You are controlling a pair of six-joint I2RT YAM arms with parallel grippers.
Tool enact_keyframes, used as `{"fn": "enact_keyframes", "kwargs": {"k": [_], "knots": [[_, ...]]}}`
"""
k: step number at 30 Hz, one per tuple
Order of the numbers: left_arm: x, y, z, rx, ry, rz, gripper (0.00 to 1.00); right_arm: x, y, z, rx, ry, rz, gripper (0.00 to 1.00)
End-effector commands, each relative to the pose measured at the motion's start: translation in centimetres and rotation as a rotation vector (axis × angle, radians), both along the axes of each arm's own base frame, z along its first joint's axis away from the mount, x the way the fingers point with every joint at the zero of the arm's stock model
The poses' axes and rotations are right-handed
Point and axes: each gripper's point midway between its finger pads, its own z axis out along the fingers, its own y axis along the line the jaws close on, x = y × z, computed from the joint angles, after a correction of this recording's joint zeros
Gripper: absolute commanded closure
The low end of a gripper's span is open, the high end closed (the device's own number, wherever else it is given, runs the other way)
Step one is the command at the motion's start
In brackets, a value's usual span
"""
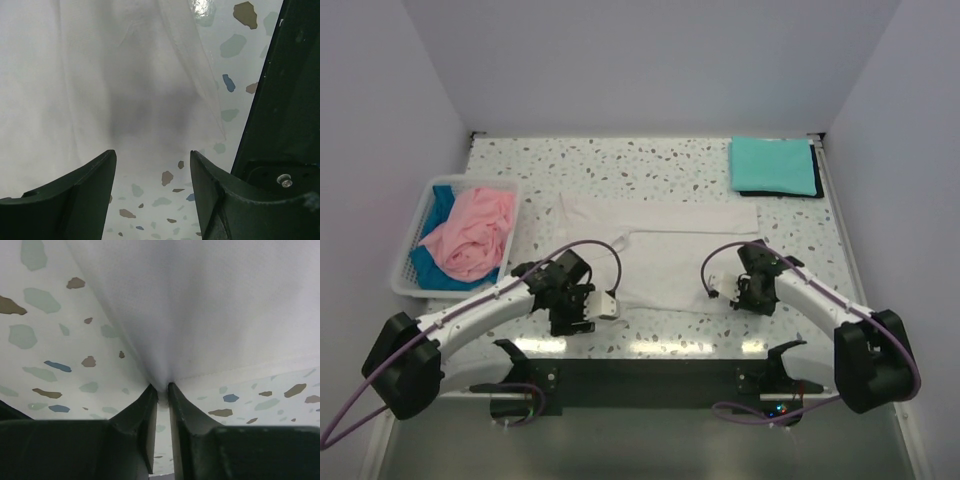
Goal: Fold and stack the t-shirts
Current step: Fold the tshirt
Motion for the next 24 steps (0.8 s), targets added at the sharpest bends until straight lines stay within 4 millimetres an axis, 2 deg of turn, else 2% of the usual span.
{"fn": "enact_keyframes", "kwargs": {"k": [1, 2, 3, 5, 8, 11, 19, 23, 24], "knots": [[0.1, 0.1, -0.4, 0.082, -0.041, -0.047, 0.34, 0.8, 0.1, -0.5, -0.009, -0.012, 0.015, 0.83], [-0.1, 0.1, -0.5, 0.09, -0.044, -0.062, 0.34, 0.9, 0.1, -0.4, -0.009, -0.011, 0.014, 0.87], [-0.3, -0.4, -0.3, 0.085, -0.053, -0.087, 0.34, 0.9, 0.1, -0.4, -0.008, -0.008, 0.011, 0.95], [-0.6, -1.1, 0.0, 0.066, -0.044, -0.104, 0.33, 1.1, 0.3, 0.0, -0.003, -0.007, 0.008, 1.0], [-1.4, -1.8, 0.0, 0.071, -0.022, -0.149, 0.33, 1.4, 0.6, 0.5, 0.011, -0.01, 0.008, 1.0], [-2.4, -1.3, -1.1, 0.124, -0.008, -0.205, 0.33, 1.7, 0.8, 0.9, 0.014, -0.014, 0.013, 1.0], [-2.9, -0.7, -3.3, 0.249, 0.036, -0.231, 0.33, 2.3, 1.0, 1.9, 0.016, -0.016, 0.016, 1.0], [-2.3, 0.4, -4.8, 0.294, -0.005, -0.23, 0.42, 2.3, 1.0, 2.1, 0.016, -0.016, 0.021, 1.0], [-1.9, -0.1, -4.5, 0.272, -0.031, -0.228, 0.51, 2.3, 1.0, 2.1, 0.014, -0.015, 0.022, 1.0]]}}
